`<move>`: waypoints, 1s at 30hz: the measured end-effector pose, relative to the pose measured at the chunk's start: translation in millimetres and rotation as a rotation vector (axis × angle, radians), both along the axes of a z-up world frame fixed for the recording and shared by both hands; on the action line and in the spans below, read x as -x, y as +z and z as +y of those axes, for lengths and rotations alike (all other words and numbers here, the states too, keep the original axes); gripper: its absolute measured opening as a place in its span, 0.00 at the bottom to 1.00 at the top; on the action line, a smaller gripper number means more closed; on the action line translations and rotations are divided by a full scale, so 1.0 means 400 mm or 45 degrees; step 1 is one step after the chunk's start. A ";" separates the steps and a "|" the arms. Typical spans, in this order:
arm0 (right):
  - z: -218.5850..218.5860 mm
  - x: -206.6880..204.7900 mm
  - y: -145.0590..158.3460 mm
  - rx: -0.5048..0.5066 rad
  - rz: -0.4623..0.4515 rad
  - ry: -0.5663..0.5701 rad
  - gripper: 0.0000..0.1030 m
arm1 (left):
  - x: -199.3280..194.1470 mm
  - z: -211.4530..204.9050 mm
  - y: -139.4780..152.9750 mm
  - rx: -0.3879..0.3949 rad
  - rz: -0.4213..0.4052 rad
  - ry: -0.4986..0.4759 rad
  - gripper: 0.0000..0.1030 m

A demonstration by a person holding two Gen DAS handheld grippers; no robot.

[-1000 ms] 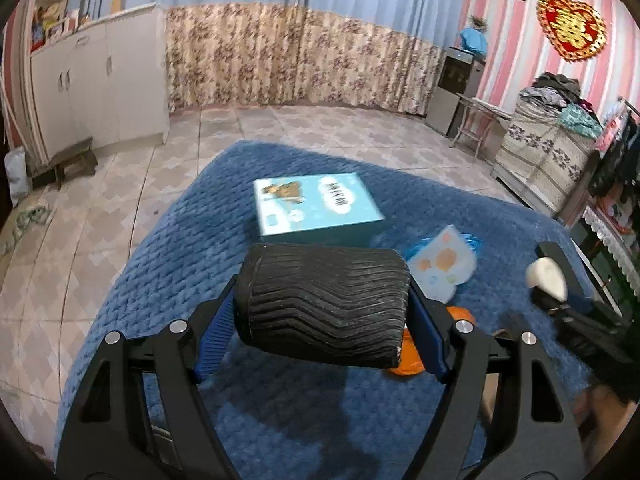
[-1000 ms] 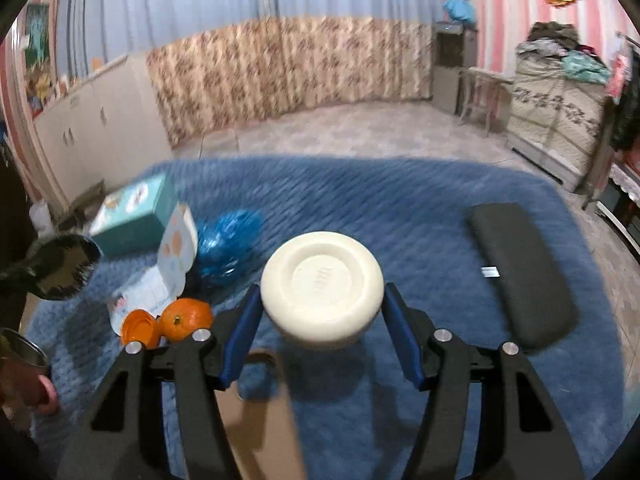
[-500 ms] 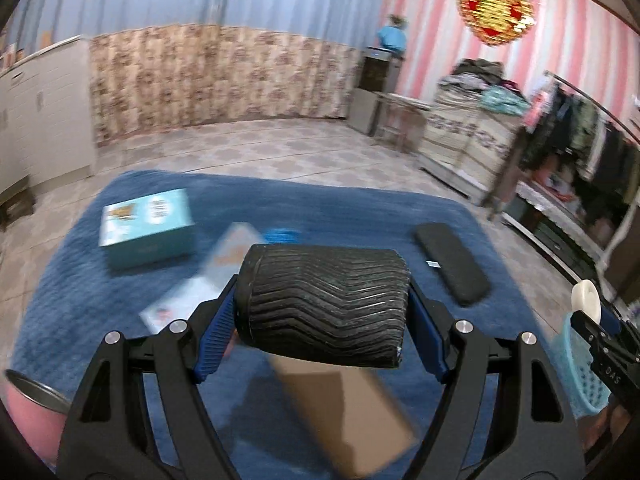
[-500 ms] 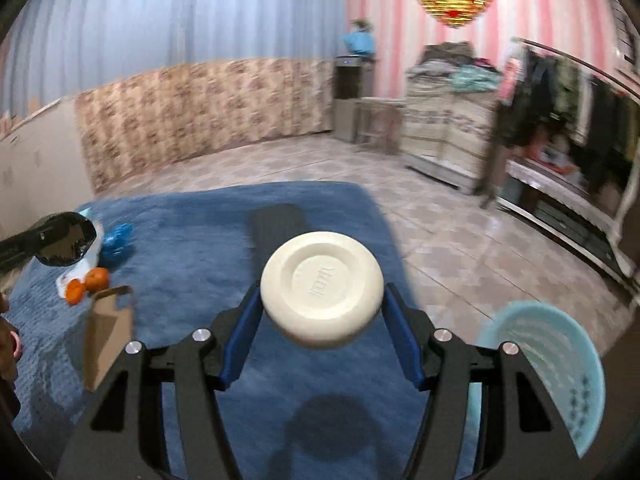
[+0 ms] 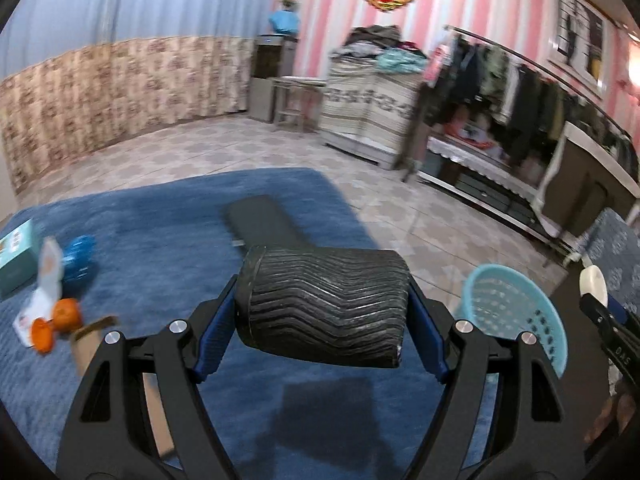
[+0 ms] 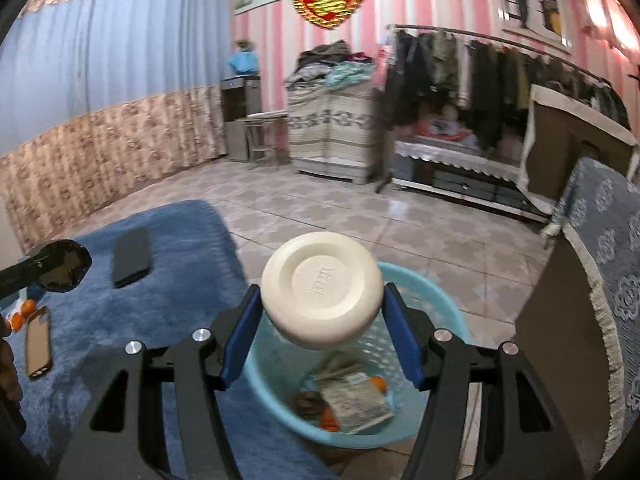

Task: Collect trash
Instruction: 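Carry the cylinder and soap over the blue basket with both tools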

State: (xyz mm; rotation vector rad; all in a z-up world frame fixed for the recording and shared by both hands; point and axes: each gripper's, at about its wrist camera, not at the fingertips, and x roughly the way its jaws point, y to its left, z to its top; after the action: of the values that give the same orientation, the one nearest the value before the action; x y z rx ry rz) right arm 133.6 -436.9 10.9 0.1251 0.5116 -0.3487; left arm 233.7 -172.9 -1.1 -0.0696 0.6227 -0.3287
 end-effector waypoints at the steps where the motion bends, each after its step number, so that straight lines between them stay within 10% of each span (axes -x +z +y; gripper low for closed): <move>1: -0.023 0.004 -0.005 -0.010 0.004 -0.021 0.59 | 0.001 -0.028 -0.001 -0.002 -0.005 -0.023 0.73; 30: -0.265 0.008 -0.142 -0.161 0.105 -0.223 0.59 | 0.010 -0.590 -0.149 -0.089 -0.012 -0.475 0.73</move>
State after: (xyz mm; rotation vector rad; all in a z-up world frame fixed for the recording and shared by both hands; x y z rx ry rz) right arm 130.3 -542.9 -45.7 0.2802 0.6061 -0.4938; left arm 229.6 -409.0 -60.9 0.1170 0.6368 -0.6668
